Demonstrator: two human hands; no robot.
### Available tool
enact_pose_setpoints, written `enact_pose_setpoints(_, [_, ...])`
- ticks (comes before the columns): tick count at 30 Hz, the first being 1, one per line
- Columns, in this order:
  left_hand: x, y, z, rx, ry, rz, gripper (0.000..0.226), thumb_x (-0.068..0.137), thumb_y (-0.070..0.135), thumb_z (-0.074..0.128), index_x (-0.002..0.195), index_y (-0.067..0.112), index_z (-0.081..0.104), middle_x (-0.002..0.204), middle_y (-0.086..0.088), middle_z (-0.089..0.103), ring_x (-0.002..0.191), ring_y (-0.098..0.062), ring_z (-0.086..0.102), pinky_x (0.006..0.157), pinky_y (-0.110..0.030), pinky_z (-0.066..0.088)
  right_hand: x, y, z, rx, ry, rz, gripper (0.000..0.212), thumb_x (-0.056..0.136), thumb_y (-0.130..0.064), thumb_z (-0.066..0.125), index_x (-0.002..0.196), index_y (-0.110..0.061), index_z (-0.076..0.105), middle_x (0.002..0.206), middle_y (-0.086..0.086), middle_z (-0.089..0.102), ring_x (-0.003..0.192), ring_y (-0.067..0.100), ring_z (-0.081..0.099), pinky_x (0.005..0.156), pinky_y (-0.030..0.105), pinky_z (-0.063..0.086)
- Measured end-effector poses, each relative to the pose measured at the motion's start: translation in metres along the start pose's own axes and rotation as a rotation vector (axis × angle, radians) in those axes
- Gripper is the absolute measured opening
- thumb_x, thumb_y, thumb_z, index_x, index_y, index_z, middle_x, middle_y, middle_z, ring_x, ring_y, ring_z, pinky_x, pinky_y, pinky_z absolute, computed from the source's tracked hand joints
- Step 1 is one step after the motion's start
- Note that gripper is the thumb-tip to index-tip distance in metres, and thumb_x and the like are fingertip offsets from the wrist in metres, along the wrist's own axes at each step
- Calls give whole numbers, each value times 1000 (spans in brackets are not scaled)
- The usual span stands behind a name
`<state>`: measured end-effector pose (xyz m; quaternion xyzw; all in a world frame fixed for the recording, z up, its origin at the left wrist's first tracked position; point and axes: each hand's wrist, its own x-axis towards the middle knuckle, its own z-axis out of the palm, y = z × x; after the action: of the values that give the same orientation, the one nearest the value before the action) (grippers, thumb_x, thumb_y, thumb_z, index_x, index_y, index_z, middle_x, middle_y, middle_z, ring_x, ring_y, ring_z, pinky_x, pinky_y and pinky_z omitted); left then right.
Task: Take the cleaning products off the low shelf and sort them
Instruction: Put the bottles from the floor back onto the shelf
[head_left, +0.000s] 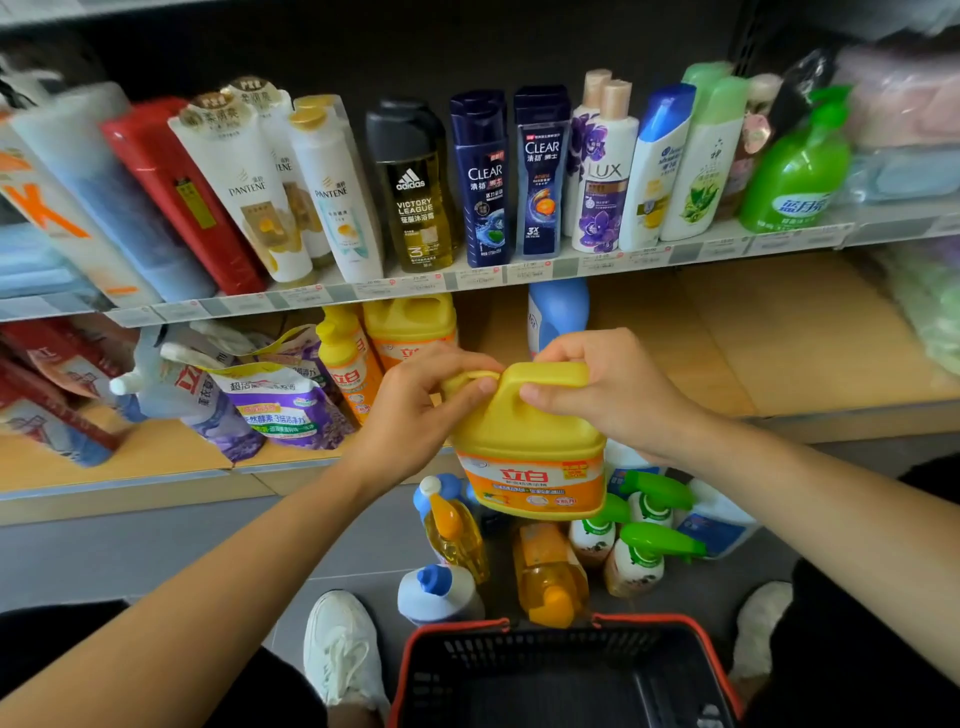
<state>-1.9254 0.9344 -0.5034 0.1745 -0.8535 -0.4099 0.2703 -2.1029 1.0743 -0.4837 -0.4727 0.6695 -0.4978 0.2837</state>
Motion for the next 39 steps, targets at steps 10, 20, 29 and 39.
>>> enact_pose_setpoints(10, [-1,6,3,22,-57,46,22,96,38,58,99,18,66,95,11,64,93,-16,61,75,-43,53,-1,-1,-6,-224,-34,-89,12,80,-30,84,86,-27,73,83,-7,72,78,2,65,63,14,46])
enact_pose_setpoints(20, [8,22,10,-60,45,5,9,94,37,63,94,30,68,95,11,68,94,-13,64,72,-31,55,8,-13,-24,2,-45,-26,14,75,-19,87,85,-14,78,77,-3,74,73,4,67,65,21,51])
enact_pose_setpoints(29, [27,25,0,-102,153,36,34,89,29,73,123,30,68,115,9,72,111,-17,68,88,-41,59,16,-25,-42,252,-12,42,13,78,-5,81,89,-3,75,81,11,71,76,17,65,68,27,52])
enact_pose_setpoints(39, [35,23,-7,-688,-143,-207,51,87,60,64,118,21,70,120,-8,69,107,-24,68,84,-36,59,19,-29,-48,452,-9,111,32,61,-23,82,88,-7,75,76,7,63,70,18,45,53,17,38])
